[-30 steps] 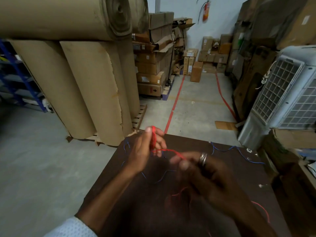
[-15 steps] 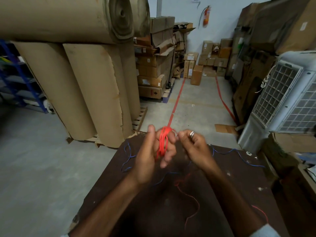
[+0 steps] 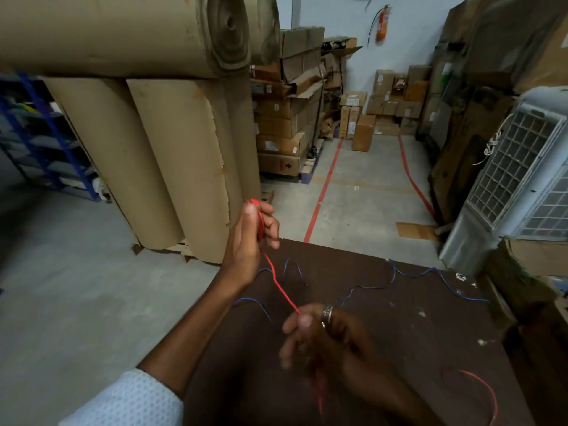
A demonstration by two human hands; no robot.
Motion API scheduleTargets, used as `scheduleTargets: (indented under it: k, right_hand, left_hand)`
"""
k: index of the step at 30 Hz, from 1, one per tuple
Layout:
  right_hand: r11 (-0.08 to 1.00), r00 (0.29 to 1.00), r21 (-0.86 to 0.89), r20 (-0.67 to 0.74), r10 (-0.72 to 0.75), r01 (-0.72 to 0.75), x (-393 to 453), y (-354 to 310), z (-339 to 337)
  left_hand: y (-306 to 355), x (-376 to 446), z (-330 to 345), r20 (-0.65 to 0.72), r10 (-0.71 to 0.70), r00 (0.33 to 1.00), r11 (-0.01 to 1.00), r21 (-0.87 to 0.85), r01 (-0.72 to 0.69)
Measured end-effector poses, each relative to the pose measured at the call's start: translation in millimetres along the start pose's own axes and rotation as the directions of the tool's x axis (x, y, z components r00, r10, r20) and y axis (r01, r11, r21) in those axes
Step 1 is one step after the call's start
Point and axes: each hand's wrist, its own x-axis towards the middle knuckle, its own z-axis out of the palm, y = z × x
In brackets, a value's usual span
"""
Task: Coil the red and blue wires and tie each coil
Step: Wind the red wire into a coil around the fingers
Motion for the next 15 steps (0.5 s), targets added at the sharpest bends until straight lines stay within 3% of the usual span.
scheduleTargets:
  k: [3,6,9,12,15]
  right_hand:
    - [0.997,0.999,-0.067,0.008,-0.036,0.037,-7,-36,-10]
    - [0.953,0.986,-0.272,-0.057,-0.157,0.136,-2,-65,-26]
    - [0.733,0.94,-0.667,-0.148,-0.308,0.135,20,-84,-48]
    - [0.528,0.878,-0.849,-0.23,-0.42,0.03,53,-92,-70]
    - [0.536,0.809,-0.844,-0.328,-0.488,-0.019,90,-80,-95]
  left_hand:
    - [-12,-10,0,0.082,-0.015,0.996,0.992,0.126,0.004]
    - [-17,-22,8,0.152,-0.039,0.988,0.988,0.155,0.015]
    - [-18,-29,17,0.234,-0.085,0.969,0.977,0.209,0.035]
    - [-26,-28,22,0.288,-0.143,0.947,0.976,0.199,0.086]
    - [-33,-26,27,0.336,-0.17,0.926,0.982,0.137,0.131]
